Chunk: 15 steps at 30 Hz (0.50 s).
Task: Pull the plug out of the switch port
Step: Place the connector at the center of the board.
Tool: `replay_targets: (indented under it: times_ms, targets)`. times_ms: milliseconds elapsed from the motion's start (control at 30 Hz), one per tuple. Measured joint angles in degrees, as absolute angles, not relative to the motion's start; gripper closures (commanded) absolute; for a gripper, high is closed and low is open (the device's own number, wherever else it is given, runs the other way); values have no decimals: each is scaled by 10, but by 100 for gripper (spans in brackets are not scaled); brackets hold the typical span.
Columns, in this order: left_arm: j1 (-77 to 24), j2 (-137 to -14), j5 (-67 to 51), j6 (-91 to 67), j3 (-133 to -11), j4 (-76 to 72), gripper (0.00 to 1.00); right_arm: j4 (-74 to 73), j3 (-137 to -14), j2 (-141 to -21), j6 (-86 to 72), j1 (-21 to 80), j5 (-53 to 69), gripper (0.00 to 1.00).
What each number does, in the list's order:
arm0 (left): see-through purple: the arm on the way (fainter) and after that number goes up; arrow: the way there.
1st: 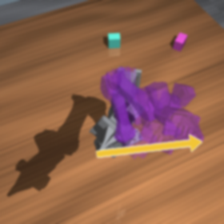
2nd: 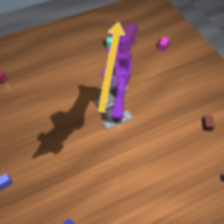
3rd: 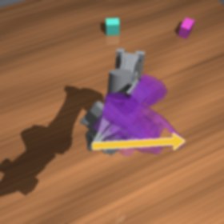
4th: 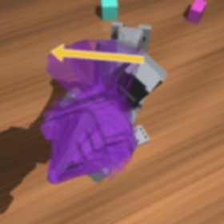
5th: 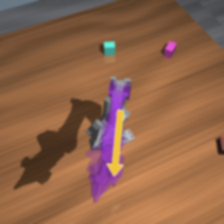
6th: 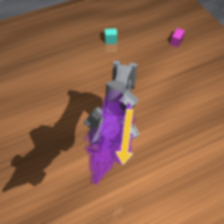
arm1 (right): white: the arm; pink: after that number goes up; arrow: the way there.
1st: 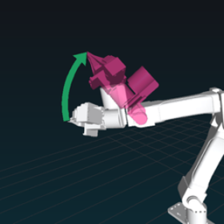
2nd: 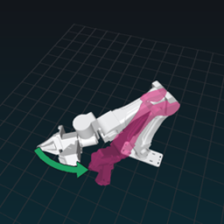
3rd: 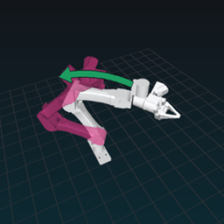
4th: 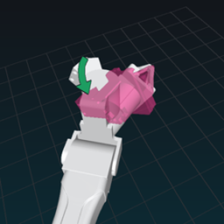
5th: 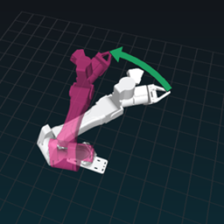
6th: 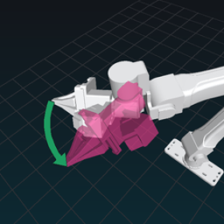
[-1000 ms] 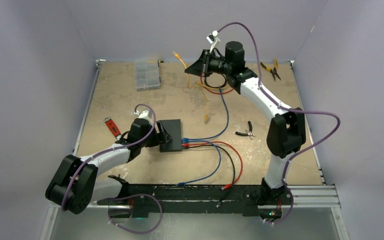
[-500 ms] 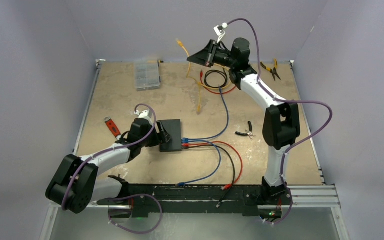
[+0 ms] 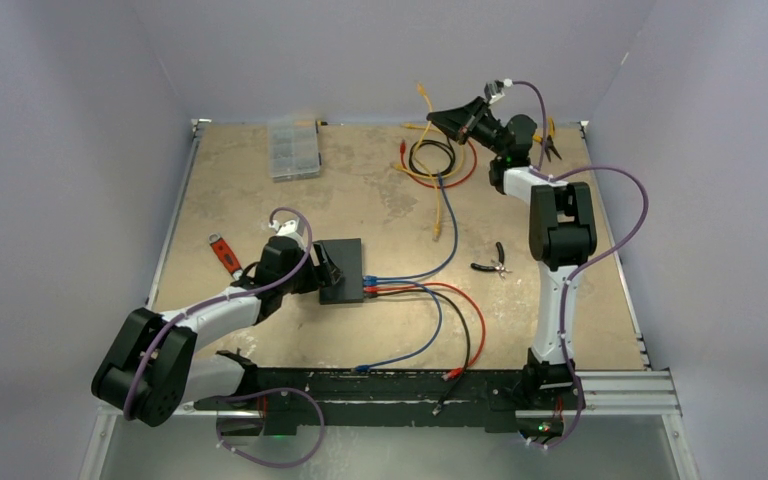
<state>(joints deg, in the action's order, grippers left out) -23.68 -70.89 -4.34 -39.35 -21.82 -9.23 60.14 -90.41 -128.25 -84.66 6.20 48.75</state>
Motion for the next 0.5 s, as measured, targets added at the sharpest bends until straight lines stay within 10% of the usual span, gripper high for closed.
replay_targets:
  times_ms: [500]
  targets:
    - [-237,-714,-45,-394,-218,-100,29,595,-904,-1325,-855,26,472,100]
